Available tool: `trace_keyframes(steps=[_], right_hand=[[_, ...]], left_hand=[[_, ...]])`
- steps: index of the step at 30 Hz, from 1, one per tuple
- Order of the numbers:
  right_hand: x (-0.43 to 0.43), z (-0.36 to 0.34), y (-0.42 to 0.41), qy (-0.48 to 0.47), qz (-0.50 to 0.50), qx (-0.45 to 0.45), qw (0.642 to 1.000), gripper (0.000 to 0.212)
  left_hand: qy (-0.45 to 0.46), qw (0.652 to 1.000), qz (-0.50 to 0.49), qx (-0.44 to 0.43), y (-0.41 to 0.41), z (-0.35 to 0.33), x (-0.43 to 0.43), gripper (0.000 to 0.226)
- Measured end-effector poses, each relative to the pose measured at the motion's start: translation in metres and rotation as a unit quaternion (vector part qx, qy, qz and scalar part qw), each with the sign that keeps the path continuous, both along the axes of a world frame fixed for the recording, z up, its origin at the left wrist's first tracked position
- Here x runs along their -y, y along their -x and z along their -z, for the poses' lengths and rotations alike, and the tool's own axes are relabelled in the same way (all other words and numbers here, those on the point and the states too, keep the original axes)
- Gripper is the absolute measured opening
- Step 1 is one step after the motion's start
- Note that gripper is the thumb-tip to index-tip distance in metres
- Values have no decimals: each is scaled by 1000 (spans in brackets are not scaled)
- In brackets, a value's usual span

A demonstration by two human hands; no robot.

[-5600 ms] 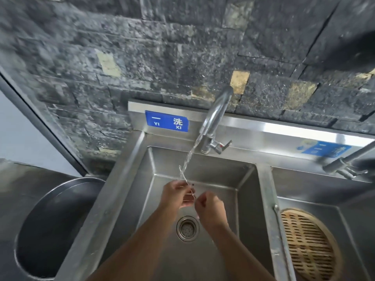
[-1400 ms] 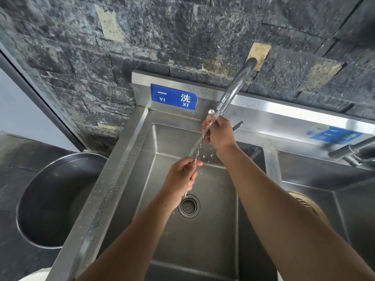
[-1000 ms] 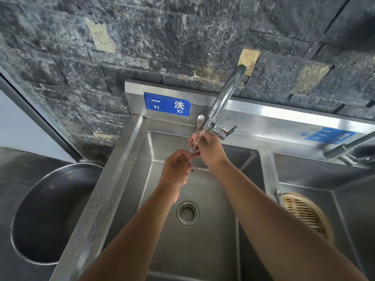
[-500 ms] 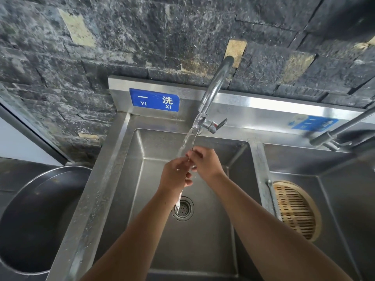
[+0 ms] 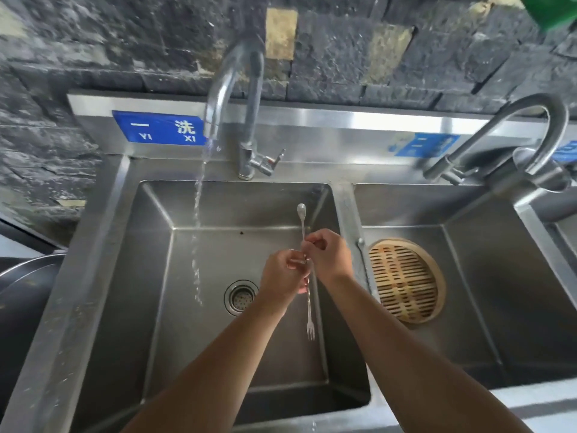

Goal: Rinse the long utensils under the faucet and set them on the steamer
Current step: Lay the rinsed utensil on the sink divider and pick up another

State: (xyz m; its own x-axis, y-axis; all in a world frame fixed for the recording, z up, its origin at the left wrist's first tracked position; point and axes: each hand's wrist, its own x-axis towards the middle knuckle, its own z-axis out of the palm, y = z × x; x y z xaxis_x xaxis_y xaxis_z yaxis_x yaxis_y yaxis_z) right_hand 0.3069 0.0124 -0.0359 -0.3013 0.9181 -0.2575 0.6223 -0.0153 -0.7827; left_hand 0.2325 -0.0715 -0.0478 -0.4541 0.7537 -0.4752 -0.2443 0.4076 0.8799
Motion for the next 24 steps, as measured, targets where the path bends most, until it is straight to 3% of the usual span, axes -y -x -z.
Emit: trace_keyframes(steps=[9, 14, 24], right_hand=[[-58, 15, -83, 62, -62, 55, 995, 19], [-78, 33, -110, 83, -86, 95, 988, 12], [-82, 61, -122, 36, -147, 150, 977, 8]], left_hand=[[46, 998, 16, -44, -82, 15, -41, 11], [79, 996, 12, -35, -109, 31, -58, 8], [132, 989, -1, -63, -131, 57, -66, 4]])
